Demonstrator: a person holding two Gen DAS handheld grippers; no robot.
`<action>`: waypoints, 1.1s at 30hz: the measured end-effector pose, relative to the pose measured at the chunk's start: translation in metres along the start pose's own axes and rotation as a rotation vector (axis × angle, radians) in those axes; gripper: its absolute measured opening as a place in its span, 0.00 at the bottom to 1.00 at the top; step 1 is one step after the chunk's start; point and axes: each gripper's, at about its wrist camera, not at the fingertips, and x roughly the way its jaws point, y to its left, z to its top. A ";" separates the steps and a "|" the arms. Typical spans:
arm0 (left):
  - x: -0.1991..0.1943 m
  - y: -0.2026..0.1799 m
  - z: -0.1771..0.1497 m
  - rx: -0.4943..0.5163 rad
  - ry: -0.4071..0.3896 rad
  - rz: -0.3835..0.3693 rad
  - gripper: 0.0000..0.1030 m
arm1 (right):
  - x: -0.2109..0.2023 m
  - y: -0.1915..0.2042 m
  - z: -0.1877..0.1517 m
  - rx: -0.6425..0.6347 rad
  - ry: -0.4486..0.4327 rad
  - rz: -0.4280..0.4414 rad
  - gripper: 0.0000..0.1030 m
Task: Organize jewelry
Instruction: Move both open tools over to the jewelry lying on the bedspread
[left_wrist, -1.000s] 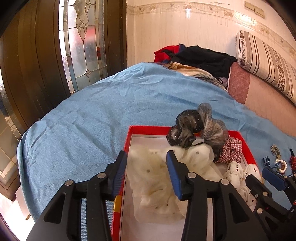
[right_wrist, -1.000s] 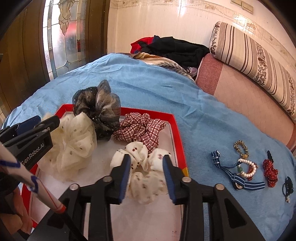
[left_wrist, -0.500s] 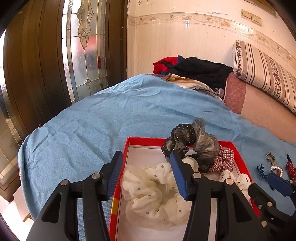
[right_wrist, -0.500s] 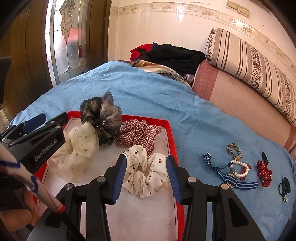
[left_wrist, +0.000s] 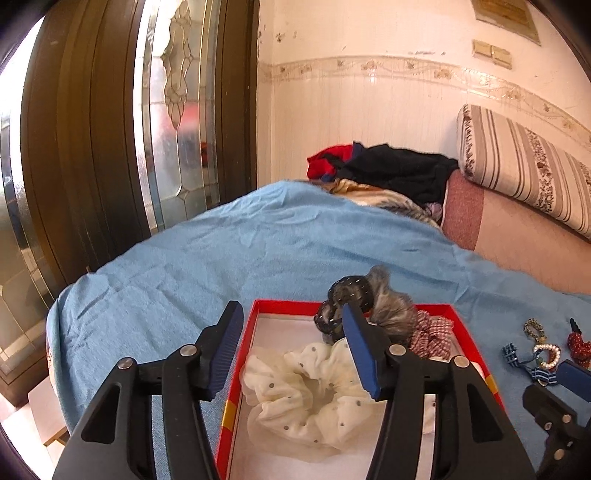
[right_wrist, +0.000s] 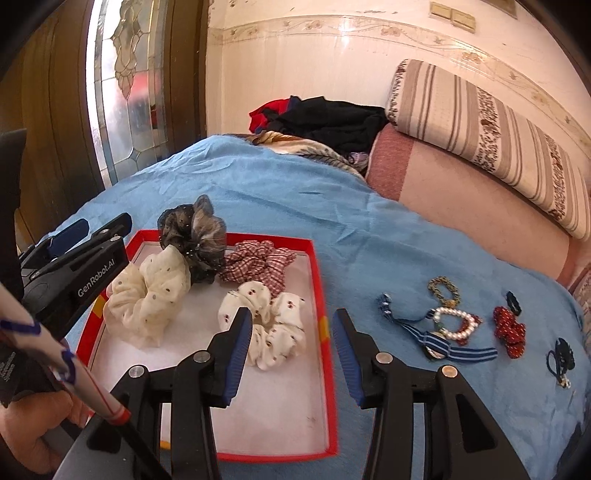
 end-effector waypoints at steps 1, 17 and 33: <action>-0.004 -0.002 -0.001 0.002 -0.010 -0.007 0.56 | -0.004 -0.005 -0.002 0.006 -0.003 -0.003 0.48; -0.078 -0.086 -0.027 0.126 -0.026 -0.186 0.63 | -0.055 -0.146 -0.071 0.244 0.017 -0.107 0.51; -0.094 -0.202 -0.083 0.281 0.267 -0.473 0.63 | -0.054 -0.288 -0.146 0.601 0.065 -0.153 0.51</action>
